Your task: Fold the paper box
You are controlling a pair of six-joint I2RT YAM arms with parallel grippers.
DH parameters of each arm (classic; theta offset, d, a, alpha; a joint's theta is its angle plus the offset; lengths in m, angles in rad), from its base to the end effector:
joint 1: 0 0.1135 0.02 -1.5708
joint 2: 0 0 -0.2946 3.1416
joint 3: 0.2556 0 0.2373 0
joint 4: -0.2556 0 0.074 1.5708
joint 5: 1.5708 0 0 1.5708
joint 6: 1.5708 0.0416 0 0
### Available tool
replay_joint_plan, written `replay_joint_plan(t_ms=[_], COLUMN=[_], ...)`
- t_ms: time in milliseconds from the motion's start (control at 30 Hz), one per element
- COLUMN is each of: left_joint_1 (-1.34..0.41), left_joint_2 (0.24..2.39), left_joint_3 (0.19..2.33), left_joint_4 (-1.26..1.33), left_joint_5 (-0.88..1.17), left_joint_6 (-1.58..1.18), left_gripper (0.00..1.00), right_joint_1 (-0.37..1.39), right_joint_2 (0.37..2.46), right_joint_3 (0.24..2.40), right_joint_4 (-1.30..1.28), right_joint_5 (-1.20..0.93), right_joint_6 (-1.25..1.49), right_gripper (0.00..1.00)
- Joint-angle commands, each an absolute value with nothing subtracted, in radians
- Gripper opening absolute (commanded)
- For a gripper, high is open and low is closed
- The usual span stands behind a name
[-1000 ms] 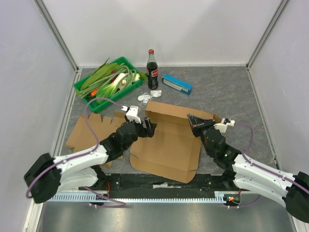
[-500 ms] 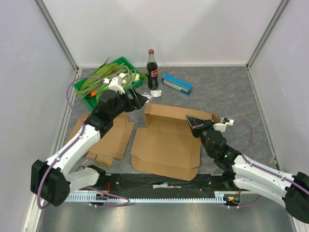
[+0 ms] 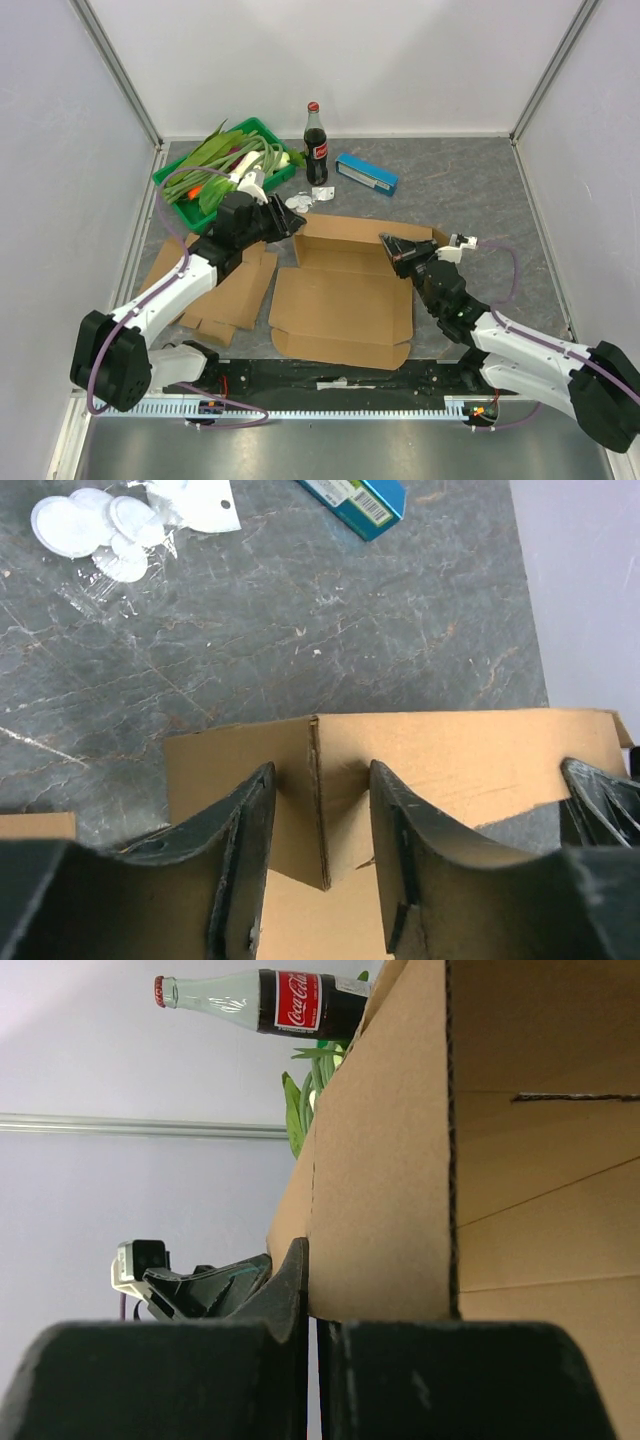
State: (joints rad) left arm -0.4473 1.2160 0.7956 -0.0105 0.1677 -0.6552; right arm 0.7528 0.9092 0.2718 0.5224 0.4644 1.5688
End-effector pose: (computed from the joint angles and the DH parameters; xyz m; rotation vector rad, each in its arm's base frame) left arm 0.2280 -0.1171 0.3028 -0.1055 2.1022 -0.8560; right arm 0.1366 0.1024 0.2448 1.0770 1.5224 1.3193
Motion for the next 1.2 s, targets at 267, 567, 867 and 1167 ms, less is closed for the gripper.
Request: replay_joint_plan(t_ms=[267, 567, 867, 1167], left_joint_1=[-0.451, -0.559, -0.765, -0.801], left_joint_2=[1.166, 1.016, 1.042, 0.953], left_joint_3=[0.747, 0.865, 0.757, 0.640], left_joint_4=[-0.054, -0.129, 0.122, 0.035], left_joint_5=[0.069, 0.037, 0.111, -0.311], left_joint_6=[-0.620, -0.408, -0.800, -0.772], left_gripper=[0.39, 0.69, 0.69, 0.59], right_joint_1=[0.681, 0.646, 0.603, 0.594], right_joint_2=[1.006, 1.012, 1.057, 1.037], right_joint_3=[0.359, 0.373, 0.364, 0.344], right_joint_4=[0.540, 0.523, 0.629, 0.620], right_joint_5=[0.259, 0.169, 0.100, 0.123], right_joint_6=[1.421, 1.344, 1.382, 1.440], right_gripper=[0.04, 0.08, 0.09, 0.09])
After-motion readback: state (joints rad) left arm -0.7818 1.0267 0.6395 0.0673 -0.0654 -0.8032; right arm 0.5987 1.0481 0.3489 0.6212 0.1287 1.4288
